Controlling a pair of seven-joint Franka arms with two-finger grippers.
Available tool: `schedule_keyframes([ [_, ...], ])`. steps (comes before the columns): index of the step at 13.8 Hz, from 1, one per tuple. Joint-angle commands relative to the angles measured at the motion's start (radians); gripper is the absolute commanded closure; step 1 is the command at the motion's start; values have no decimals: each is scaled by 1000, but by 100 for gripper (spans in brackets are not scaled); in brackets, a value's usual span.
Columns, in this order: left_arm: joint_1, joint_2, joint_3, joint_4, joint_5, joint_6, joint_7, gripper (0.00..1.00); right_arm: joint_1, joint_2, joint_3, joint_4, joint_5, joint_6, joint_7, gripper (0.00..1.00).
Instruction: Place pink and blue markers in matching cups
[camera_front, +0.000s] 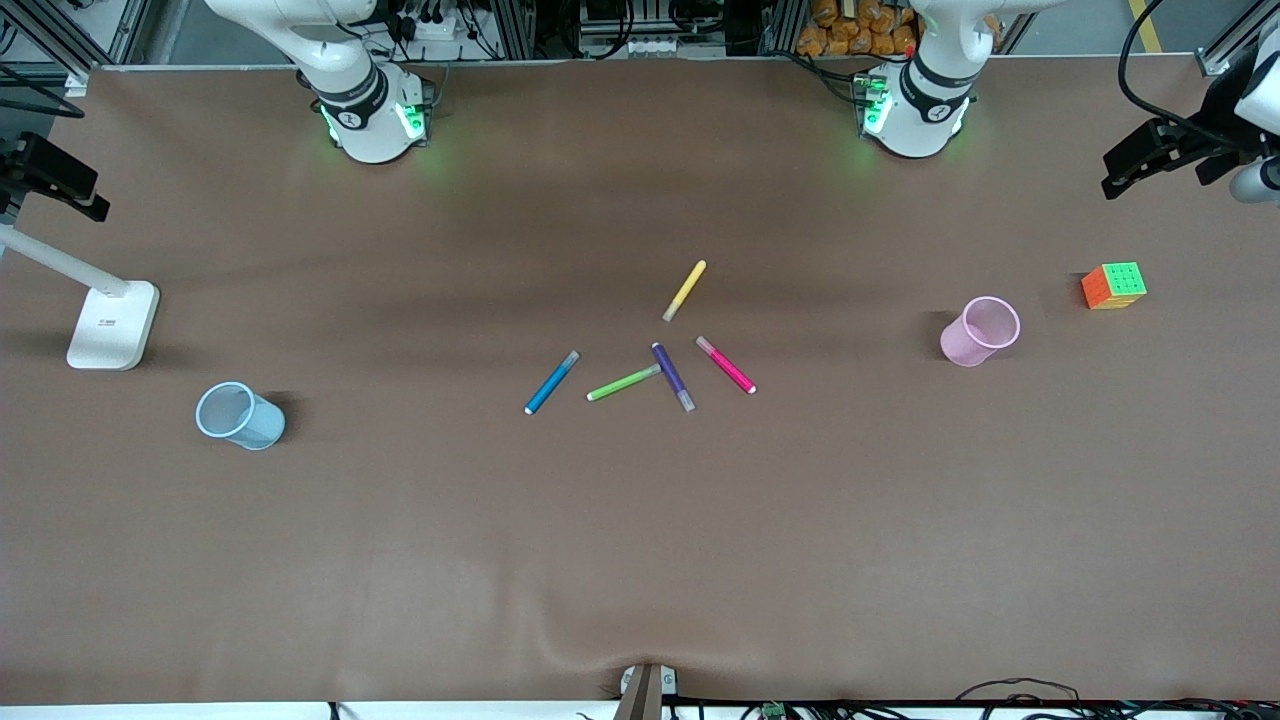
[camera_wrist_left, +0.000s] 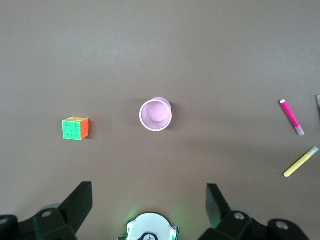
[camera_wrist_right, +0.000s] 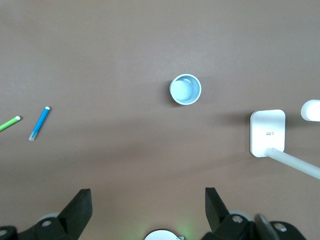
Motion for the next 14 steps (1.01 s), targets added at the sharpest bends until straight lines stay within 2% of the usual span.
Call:
schedule_keyframes([
  [1,-1,3,1,22,-12,-33,15,0,1,-1,-2,5,-14,-9,-8,0],
  [5,0,24,3,60,-12,-33,12,0,1,-1,-2,5,-14,-9,-10,0],
  [10,-6,67,4,67,-97,-31,-3,0,3,0,0,5,-14,-9,-10,0],
  [14,-3,61,-11,68,-99,-40,-14,0,6,2,0,7,-12,-6,-10,0],
])
